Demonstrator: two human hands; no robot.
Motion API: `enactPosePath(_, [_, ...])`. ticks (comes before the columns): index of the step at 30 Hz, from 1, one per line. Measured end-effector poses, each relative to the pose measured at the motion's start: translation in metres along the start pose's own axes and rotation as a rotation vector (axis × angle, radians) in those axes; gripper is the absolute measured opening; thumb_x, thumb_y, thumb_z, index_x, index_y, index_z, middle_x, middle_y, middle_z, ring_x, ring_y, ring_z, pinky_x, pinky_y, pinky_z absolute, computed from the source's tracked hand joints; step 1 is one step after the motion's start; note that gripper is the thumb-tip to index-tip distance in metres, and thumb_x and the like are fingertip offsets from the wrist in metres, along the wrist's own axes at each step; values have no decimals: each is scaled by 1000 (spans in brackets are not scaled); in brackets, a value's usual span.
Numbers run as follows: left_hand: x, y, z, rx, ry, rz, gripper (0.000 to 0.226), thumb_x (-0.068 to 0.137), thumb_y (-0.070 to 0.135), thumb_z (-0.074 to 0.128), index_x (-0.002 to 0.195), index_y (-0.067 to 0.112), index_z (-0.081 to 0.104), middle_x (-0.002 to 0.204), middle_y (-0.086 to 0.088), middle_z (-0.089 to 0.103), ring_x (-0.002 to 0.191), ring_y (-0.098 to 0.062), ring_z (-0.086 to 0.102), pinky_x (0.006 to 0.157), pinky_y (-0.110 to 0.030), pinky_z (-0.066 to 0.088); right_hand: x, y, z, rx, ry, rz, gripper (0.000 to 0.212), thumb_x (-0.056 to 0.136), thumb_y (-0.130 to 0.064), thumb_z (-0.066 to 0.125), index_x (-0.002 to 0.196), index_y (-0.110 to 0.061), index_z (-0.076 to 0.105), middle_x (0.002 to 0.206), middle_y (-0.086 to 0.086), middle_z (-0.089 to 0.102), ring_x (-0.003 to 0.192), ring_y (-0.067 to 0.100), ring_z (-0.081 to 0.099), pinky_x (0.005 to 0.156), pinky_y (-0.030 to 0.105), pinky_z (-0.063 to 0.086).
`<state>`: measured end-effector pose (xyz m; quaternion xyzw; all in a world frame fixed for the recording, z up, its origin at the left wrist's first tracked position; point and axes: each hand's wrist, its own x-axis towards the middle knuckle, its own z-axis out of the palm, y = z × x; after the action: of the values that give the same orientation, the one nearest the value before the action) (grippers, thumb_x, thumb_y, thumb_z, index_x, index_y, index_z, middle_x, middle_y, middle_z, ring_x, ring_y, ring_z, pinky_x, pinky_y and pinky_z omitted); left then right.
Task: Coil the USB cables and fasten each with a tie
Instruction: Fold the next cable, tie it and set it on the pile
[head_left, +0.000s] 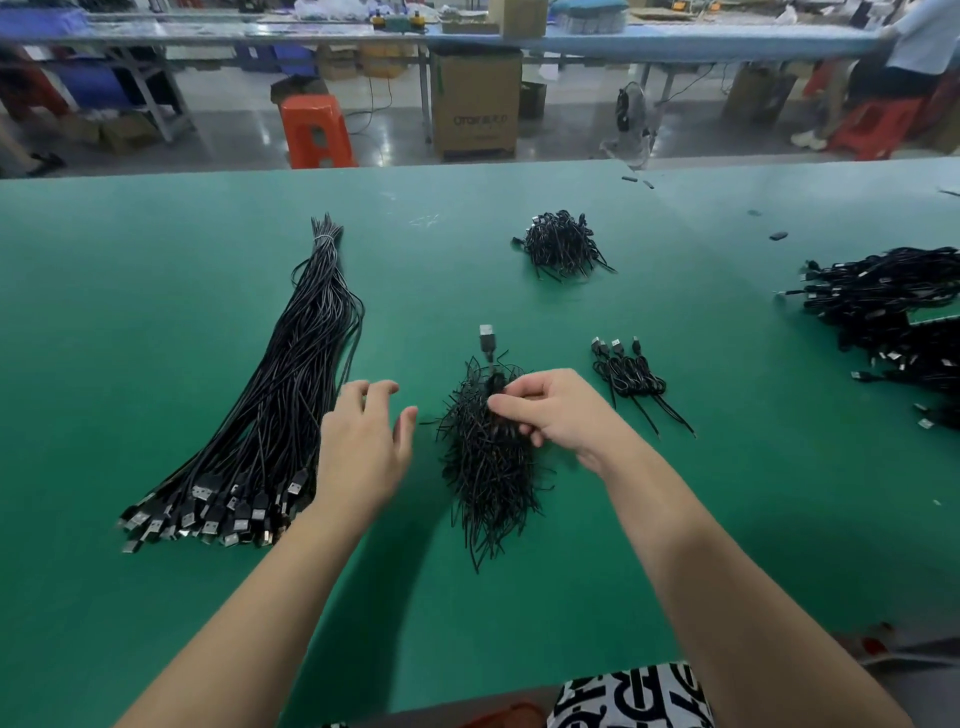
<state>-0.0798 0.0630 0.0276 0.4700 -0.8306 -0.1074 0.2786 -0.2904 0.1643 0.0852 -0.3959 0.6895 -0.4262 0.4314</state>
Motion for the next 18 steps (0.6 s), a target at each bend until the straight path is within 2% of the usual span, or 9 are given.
enactPosePath(3, [-2, -19, 24, 253, -95, 2, 41, 98, 32, 54, 132, 8, 56, 137, -21, 51, 126, -36, 49, 102, -51, 36, 16, 6, -34, -241, 185, 61, 25, 83, -40, 78, 92, -17, 73, 70, -1, 69, 51, 7, 54, 54, 20, 47])
enactPosePath(6, [-9, -36, 41, 354, -201, 2, 43, 100, 33, 47, 136, 10, 53, 145, -21, 47, 137, -34, 41, 113, -53, 27, 36, 12, -66, -419, 293, 140, 30, 86, -43, 77, 93, -14, 71, 67, 1, 68, 51, 13, 55, 60, 30, 54])
enactPosePath(9, [-16, -45, 47, 397, -242, -21, 44, 98, 36, 39, 128, 11, 59, 139, -15, 56, 134, -31, 47, 112, -50, 31, 61, 21, -88, -582, 289, 272, 34, 89, -45, 73, 91, -11, 74, 69, 9, 68, 56, 21, 54, 79, 36, 58])
enactPosePath(12, [-17, -45, 48, 370, -236, -23, 46, 89, 35, 43, 118, 9, 66, 127, -14, 65, 125, -31, 56, 104, -47, 42, 85, 29, -96, -618, 290, 381, 37, 88, -41, 76, 79, -6, 68, 63, 7, 65, 46, 19, 54, 74, 32, 57])
enactPosePath(16, [-17, -46, 48, 353, -224, -44, 45, 87, 32, 45, 117, 9, 68, 128, -13, 66, 127, -29, 57, 102, -47, 45, 109, 41, -97, -616, 275, 492, 34, 91, -35, 74, 80, -5, 63, 70, 9, 64, 60, 24, 58, 83, 37, 58])
enactPosePath(18, [-18, -47, 50, 350, -221, -48, 45, 86, 32, 45, 117, 9, 69, 128, -12, 66, 127, -28, 57, 102, -47, 45, 117, 44, -97, -631, 275, 517, 31, 92, -33, 73, 83, -4, 65, 71, 9, 64, 62, 25, 57, 80, 36, 58])
